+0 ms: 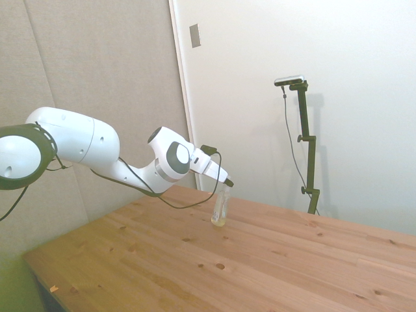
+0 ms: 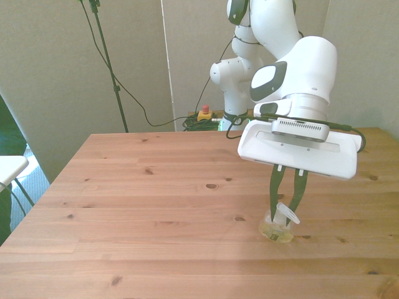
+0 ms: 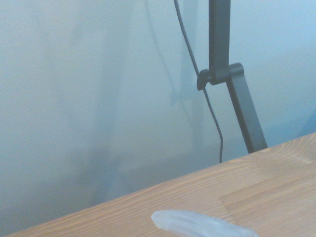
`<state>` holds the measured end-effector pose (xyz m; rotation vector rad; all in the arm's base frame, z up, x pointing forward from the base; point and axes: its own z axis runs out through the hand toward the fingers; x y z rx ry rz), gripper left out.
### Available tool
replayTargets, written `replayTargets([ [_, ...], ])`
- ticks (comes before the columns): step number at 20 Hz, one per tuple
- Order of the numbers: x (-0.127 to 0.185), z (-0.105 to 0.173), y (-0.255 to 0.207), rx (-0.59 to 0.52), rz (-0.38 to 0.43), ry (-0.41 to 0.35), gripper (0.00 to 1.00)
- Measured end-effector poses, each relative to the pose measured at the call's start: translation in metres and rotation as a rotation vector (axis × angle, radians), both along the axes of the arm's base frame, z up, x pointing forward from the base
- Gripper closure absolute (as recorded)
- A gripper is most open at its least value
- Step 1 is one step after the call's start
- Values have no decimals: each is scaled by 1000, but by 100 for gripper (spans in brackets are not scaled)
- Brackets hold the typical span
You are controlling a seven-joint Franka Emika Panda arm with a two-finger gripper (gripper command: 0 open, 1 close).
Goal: Stand the sanitizer
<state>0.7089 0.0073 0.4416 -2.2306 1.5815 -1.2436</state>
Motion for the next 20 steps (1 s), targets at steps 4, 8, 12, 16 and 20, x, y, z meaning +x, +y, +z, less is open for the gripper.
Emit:
replayTargets([
  [4, -8, -1, 7, -34, -31, -63, 100],
  [8, -16, -6, 14, -59, -58, -112, 100],
  [12, -24, -14, 18, -71, -70, -148, 100],
  [16, -30, -18, 22, -88, -66, -164, 0],
  [20, -35, -19, 24, -92, -65, -166, 0],
])
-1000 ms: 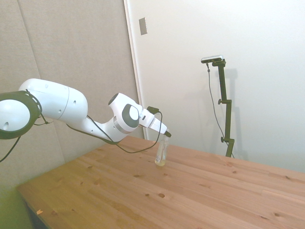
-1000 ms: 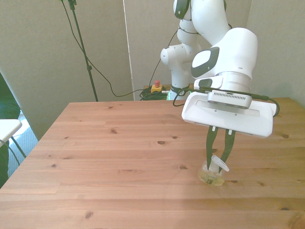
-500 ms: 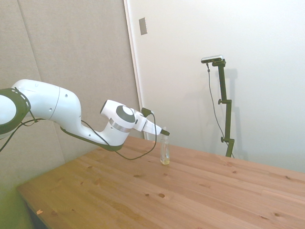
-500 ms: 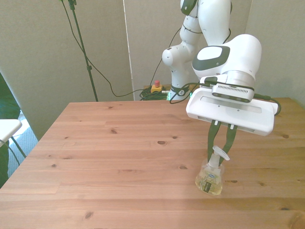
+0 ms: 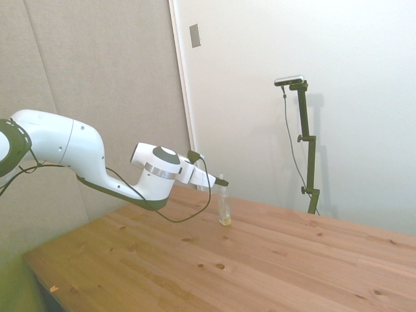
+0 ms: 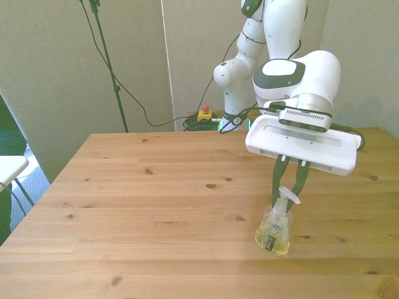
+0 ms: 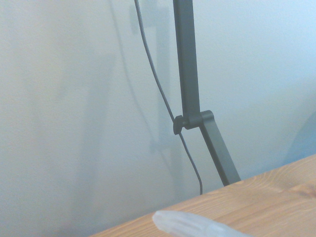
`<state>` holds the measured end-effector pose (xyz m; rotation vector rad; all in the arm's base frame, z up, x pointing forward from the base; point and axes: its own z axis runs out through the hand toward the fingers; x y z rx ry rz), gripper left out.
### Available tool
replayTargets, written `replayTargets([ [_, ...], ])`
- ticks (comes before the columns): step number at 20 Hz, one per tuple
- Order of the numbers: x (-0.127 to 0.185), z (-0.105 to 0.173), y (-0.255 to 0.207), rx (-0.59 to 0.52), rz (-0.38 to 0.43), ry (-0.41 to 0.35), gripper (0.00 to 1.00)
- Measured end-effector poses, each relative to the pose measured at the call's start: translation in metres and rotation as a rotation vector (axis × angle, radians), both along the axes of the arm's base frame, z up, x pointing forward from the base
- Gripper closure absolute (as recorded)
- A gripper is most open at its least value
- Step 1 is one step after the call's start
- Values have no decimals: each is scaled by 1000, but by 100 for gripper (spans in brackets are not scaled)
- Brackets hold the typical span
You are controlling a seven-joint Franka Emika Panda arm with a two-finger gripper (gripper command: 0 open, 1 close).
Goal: Stand the sanitizer
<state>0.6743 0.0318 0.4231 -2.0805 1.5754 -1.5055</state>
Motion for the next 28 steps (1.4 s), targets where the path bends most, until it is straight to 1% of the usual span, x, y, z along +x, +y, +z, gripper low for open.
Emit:
replayTargets([
  [13, -7, -15, -3, 9, -7, 29, 0],
  [17, -12, -10, -7, 29, -5, 35, 0],
  [21, -20, -3, -8, 70, 24, 83, 0],
  [25, -30, 9, -10, 110, 57, 141, 0],
  [28, -41, 17, -6, 136, 107, 204, 0],
])
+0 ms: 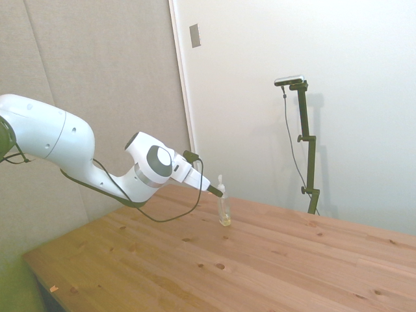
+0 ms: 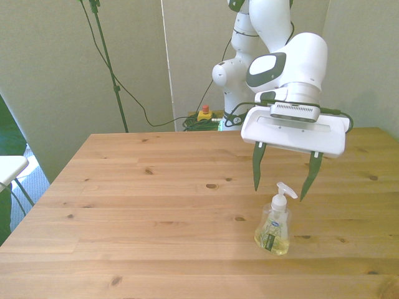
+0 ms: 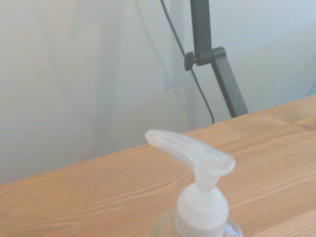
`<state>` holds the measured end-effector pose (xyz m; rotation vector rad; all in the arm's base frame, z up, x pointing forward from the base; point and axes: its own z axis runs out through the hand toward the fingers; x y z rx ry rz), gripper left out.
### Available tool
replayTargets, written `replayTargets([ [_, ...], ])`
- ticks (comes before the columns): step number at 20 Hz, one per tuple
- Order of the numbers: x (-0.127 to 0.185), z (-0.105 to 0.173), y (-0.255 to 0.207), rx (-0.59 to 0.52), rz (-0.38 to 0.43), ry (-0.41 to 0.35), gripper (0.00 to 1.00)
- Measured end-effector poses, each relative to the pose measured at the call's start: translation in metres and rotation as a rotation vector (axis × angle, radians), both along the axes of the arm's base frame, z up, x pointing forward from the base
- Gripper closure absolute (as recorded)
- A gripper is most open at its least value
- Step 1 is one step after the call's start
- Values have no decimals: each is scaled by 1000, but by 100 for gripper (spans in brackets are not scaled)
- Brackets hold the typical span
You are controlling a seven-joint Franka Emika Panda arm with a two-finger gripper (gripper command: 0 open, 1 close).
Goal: Stand the sanitizer
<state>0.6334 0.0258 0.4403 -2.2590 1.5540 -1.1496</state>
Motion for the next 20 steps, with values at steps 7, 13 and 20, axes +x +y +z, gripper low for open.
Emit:
replayTargets([
  [7, -24, 3, 18, 68, 173, 183, 0],
  [13, -32, 3, -3, 72, 273, 375, 0],
  [20, -65, -9, 19, 70, 417, 522, 0],
])
